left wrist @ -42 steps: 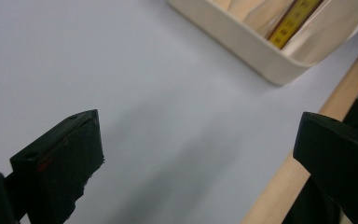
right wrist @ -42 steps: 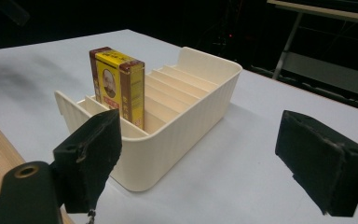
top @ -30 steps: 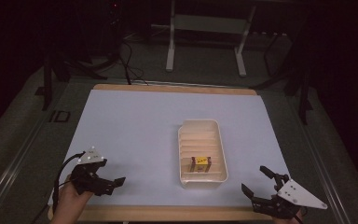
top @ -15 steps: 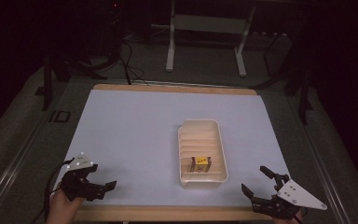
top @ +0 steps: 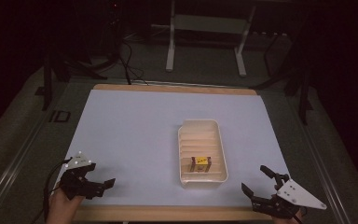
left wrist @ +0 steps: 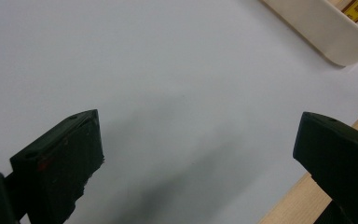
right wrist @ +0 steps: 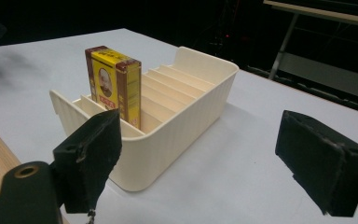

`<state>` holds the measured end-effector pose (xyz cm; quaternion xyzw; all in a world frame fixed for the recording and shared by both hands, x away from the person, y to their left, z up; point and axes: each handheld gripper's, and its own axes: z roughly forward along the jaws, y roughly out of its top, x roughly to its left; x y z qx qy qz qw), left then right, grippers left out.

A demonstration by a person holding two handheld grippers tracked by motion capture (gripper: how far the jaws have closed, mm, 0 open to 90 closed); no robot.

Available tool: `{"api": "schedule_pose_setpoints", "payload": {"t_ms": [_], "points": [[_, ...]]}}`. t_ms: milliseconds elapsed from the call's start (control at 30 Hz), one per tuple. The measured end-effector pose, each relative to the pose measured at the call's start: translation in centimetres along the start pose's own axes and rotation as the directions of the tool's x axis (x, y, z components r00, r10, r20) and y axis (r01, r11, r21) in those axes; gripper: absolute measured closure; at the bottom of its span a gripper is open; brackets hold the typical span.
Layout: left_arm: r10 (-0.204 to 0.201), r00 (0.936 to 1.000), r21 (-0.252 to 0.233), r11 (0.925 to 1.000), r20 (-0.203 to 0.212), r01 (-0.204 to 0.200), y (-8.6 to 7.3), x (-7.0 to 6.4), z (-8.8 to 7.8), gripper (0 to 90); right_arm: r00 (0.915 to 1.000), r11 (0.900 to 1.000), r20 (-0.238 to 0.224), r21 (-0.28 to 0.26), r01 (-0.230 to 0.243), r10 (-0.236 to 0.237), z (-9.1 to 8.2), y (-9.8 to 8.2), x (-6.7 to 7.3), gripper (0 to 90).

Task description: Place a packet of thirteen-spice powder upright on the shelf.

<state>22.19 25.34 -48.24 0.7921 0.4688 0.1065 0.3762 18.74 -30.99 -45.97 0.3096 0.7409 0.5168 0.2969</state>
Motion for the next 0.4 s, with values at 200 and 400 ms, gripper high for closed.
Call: {"api": "schedule_pose_setpoints", "payload": {"t_ms": [200,400], "points": [[-0.011,0.9998,0.015,0.9998,0.017,0.011,-0.12,0.14,0.26,1.5,1.0000,1.000,-0.005,-0.002,-0.002,0.002,-0.03,0.00,0.02,14.6],[-0.020,0.9998,0.013,0.9997,0.010,0.020,-0.17,0.25,0.25,1.5,1.0000,1.000,-0.006,-0.001,-0.001,0.001,0.00,0.00,0.01,14.5]]}}
